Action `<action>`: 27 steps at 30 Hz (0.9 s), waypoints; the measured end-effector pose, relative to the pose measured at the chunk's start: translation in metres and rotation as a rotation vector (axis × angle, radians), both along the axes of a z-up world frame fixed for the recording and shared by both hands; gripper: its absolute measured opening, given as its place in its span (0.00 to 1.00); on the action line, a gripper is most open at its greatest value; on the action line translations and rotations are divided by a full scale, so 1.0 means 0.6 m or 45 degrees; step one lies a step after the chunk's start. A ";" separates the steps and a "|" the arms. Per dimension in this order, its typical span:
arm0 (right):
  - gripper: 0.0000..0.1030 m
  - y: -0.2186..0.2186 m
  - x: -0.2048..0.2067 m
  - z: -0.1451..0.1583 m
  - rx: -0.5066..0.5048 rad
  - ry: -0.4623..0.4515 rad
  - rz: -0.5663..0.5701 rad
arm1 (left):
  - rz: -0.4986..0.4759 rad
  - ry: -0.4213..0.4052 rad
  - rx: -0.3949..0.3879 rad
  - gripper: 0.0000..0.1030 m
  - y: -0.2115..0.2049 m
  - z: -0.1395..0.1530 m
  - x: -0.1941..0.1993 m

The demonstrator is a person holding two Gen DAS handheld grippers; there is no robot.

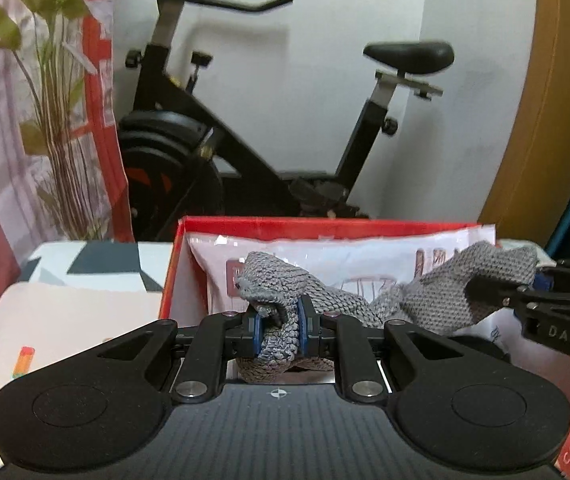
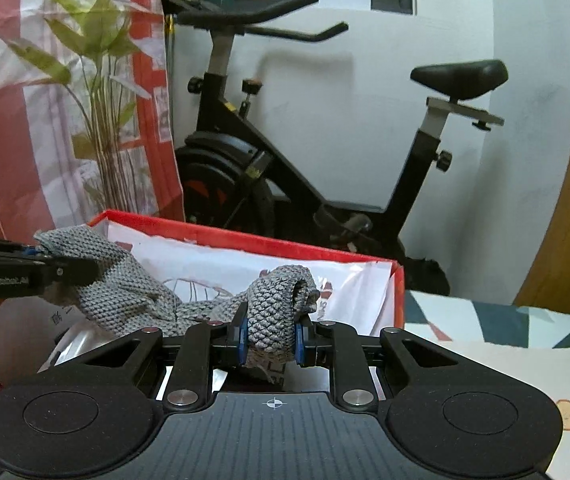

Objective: Organize soft objects
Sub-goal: 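Lower the grey towel into the red box and open the right gripper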

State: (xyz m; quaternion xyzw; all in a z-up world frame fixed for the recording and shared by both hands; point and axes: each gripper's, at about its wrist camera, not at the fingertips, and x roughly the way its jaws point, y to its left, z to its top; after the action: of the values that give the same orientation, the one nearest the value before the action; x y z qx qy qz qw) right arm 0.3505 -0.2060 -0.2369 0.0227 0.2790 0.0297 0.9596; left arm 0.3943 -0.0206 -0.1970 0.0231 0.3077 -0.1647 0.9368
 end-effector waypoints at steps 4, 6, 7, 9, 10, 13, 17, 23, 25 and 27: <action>0.19 0.006 0.015 -0.003 -0.024 0.074 0.019 | -0.011 0.067 0.045 0.17 -0.007 -0.015 0.015; 0.18 0.008 0.023 -0.006 -0.025 0.112 0.020 | -0.014 0.088 0.058 0.17 -0.008 -0.020 0.018; 0.18 0.009 0.025 -0.007 -0.027 0.123 0.022 | -0.019 0.094 0.067 0.17 -0.009 -0.022 0.019; 0.18 0.014 0.029 -0.010 -0.037 0.148 0.031 | -0.033 0.102 0.084 0.17 -0.010 -0.025 0.020; 0.18 0.016 0.031 -0.012 -0.042 0.166 0.036 | -0.040 0.106 0.095 0.17 -0.010 -0.027 0.021; 0.18 0.017 0.037 -0.018 -0.038 0.207 0.037 | -0.052 0.123 0.112 0.17 -0.012 -0.033 0.024; 0.18 0.016 0.041 -0.022 -0.027 0.239 0.024 | -0.070 0.126 0.137 0.18 -0.016 -0.036 0.025; 0.19 0.002 0.045 -0.028 0.034 0.288 -0.015 | -0.079 0.104 0.165 0.26 -0.020 -0.038 0.020; 0.20 -0.006 0.043 -0.027 0.054 0.311 -0.030 | -0.091 0.080 0.179 0.41 -0.022 -0.036 0.014; 0.22 -0.011 0.039 -0.024 0.051 0.322 -0.042 | -0.106 0.053 0.158 0.54 -0.018 -0.027 0.005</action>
State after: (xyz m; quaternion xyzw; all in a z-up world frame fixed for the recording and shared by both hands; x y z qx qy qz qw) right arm 0.3739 -0.2124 -0.2513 0.0499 0.3966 0.0163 0.9165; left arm 0.3974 -0.0313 -0.2132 0.0904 0.3356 -0.1846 0.9193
